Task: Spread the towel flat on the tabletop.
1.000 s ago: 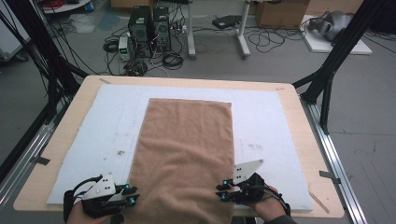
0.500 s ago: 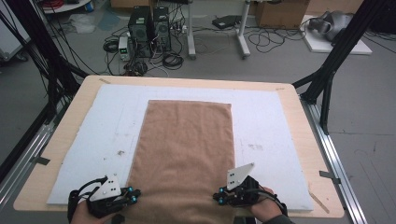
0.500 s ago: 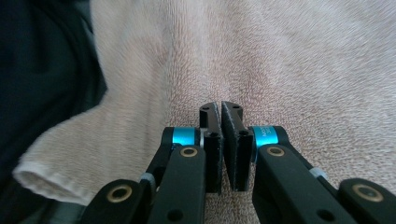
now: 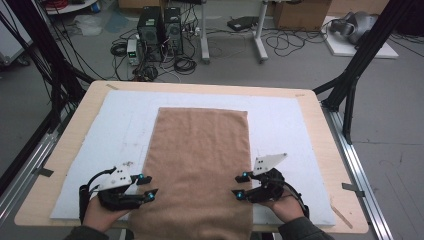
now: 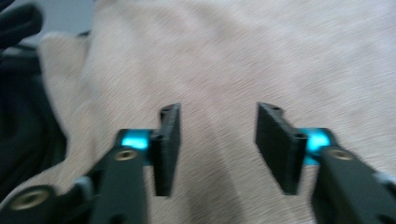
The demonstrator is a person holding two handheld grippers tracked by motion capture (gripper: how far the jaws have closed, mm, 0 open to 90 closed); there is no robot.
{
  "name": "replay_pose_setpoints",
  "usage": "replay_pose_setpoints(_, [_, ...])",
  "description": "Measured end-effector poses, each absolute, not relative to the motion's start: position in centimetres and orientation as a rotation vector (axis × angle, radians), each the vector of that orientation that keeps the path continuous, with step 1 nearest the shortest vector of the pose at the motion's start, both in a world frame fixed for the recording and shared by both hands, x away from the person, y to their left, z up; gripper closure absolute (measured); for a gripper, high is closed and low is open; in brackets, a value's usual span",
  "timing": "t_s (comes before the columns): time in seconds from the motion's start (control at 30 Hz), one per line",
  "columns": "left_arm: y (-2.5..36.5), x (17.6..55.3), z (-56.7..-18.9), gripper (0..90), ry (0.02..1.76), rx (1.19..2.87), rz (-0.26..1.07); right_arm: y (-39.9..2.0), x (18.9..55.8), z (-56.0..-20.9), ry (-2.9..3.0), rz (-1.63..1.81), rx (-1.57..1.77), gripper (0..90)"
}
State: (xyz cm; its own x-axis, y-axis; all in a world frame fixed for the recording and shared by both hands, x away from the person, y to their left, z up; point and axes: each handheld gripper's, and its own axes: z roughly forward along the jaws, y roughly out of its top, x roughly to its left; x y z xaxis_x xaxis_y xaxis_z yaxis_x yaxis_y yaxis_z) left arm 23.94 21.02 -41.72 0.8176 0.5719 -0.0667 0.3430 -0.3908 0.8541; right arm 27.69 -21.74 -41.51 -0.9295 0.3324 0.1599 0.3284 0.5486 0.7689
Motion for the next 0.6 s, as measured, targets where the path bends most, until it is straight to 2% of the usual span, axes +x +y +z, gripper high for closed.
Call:
replay_pose_setpoints(0.13, [21.0, 25.8, -41.4, 38.6, 0.714, 2.001, 0.305, -21.4, 29.4, -41.1, 2.727, 1.353, 0.637, 36.5])
replay_pose_setpoints(0.3, [20.9, 27.9, -40.7, 27.1, 0.787, 2.005, 0.318, -21.3, 31.4, -40.7, 2.706, 1.333, 0.694, 29.8])
replay_pose_setpoints(0.43, [20.7, 29.3, -40.1, 23.9, 0.806, 2.016, 0.326, -21.5, 32.7, -40.1, 2.673, 1.333, 0.733, 26.0])
replay_pose_setpoints(0.6, [20.5, 30.8, -39.2, 23.9, 0.812, 2.024, 0.342, -21.9, 34.1, -39.1, 2.632, 1.346, 0.756, 25.6])
